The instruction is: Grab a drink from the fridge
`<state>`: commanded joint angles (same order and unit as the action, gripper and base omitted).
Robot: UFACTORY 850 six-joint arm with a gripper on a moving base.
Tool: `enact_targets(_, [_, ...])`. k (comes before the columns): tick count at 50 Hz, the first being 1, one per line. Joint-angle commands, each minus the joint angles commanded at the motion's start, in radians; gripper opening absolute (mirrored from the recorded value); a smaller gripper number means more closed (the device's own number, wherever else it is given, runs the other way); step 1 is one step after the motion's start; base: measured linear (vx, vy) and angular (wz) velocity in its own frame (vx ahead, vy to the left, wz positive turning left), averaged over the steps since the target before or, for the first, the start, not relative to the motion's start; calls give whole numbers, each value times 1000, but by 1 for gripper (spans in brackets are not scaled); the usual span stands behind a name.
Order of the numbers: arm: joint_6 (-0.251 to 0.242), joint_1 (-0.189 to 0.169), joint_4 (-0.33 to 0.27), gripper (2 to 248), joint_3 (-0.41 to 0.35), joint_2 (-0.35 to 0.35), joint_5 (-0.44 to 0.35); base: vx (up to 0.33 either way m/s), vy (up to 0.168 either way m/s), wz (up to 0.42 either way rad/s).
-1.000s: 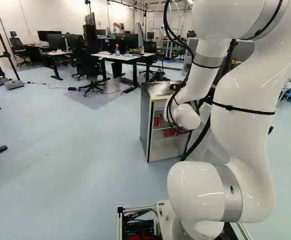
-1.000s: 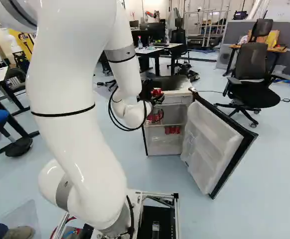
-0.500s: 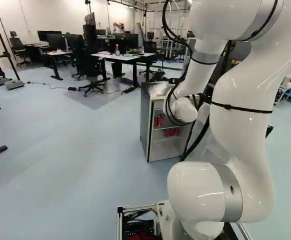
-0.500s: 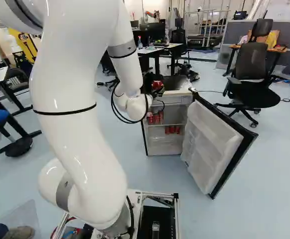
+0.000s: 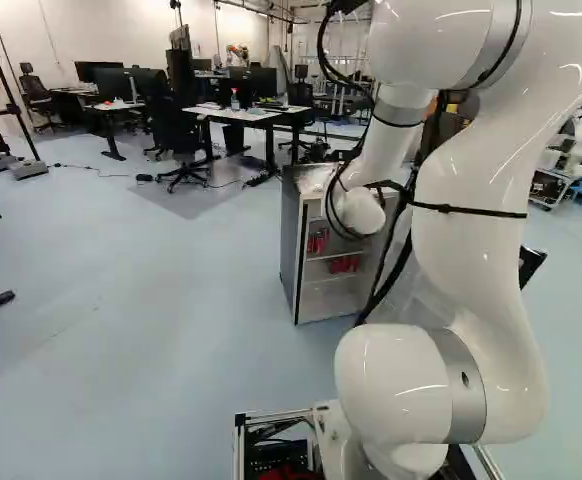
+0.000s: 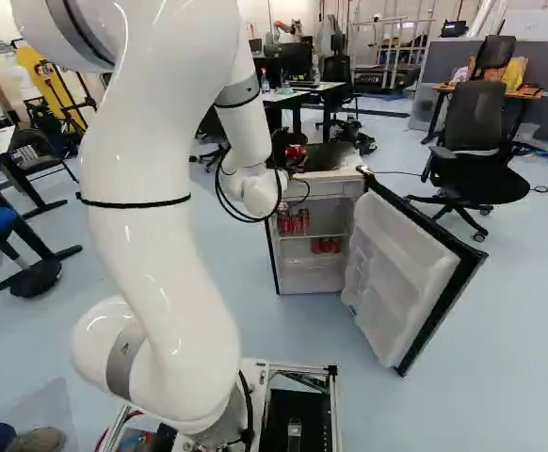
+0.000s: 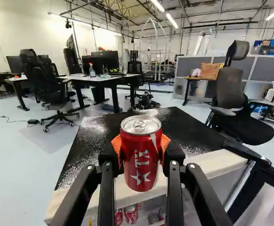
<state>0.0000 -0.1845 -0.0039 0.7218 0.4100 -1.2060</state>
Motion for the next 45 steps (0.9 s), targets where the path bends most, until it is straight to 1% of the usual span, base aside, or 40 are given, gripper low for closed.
enact_targets(30, [0,28,0,99,161,124,17,0,0,0])
enact_targets(45, [0,33,0,99,214,163,38,0,0,0])
